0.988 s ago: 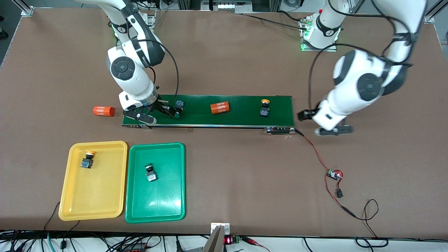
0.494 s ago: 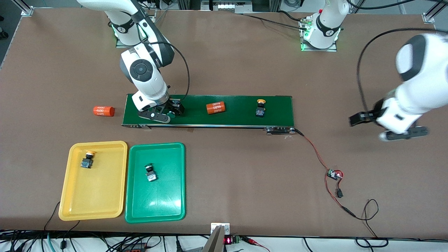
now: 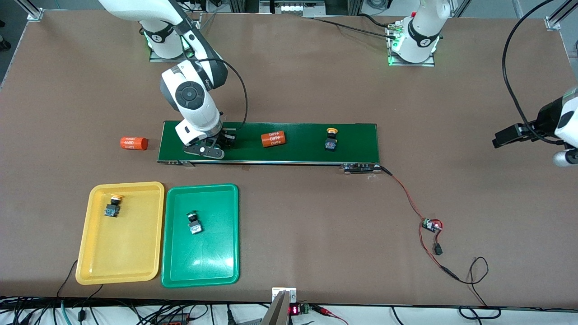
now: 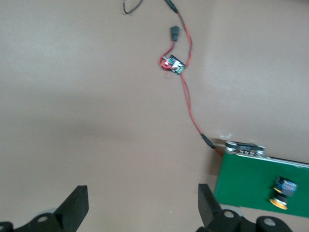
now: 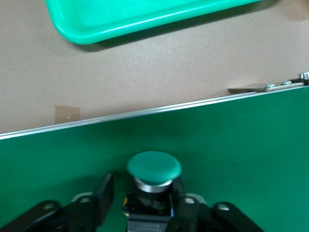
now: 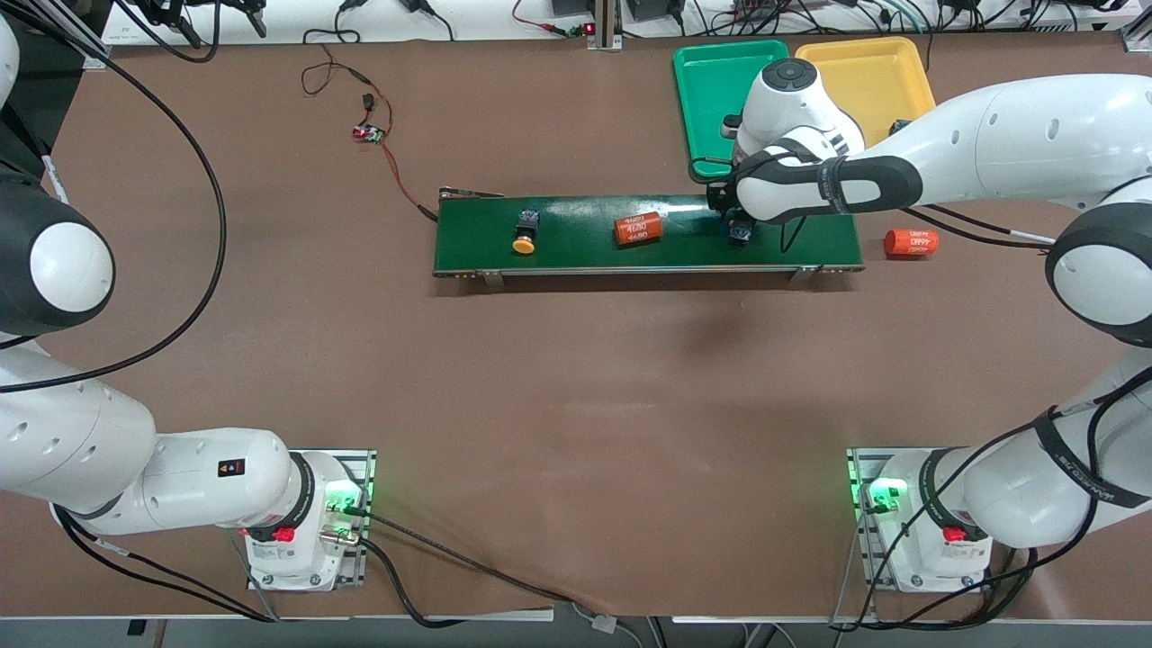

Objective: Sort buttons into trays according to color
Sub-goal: 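Grasp the green-cap button on the belt with the right gripper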

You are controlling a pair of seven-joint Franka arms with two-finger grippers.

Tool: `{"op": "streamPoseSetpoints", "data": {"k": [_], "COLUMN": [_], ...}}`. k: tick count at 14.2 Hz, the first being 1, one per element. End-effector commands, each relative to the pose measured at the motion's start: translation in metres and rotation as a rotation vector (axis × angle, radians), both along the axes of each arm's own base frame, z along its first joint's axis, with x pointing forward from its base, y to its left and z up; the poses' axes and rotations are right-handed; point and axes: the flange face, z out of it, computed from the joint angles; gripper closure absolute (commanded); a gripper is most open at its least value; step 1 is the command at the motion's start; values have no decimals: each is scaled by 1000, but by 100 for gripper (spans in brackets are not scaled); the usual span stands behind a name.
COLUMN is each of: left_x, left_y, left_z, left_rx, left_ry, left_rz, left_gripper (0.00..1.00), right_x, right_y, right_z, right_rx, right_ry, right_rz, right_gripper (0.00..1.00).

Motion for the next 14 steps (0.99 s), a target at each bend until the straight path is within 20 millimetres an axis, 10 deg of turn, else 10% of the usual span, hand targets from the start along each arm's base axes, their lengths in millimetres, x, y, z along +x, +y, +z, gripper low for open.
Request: {"op": "streamPoseSetpoints", "data": {"k": [1, 7, 10, 14], "left_x": [-14, -17, -15, -14], "left_y": [0, 18, 11, 21], "left_z": [10, 15, 17, 42], "left_rx": [-23, -11, -9, -7], "left_ry": [3, -13, -18, -79], "left_rz": [-61, -102, -86, -103], "left_gripper": [0, 0, 0, 0], "right_x": [4, 93, 139, 184], "right_y": [0, -71, -110, -86], "right_z": [5, 80, 69, 41], "right_rx": [0, 1, 9, 40], "right_ry": [-19, -71, -101, -201], "right_rz": [18, 181, 266, 421], "right_gripper": [96, 100, 100, 99]}}
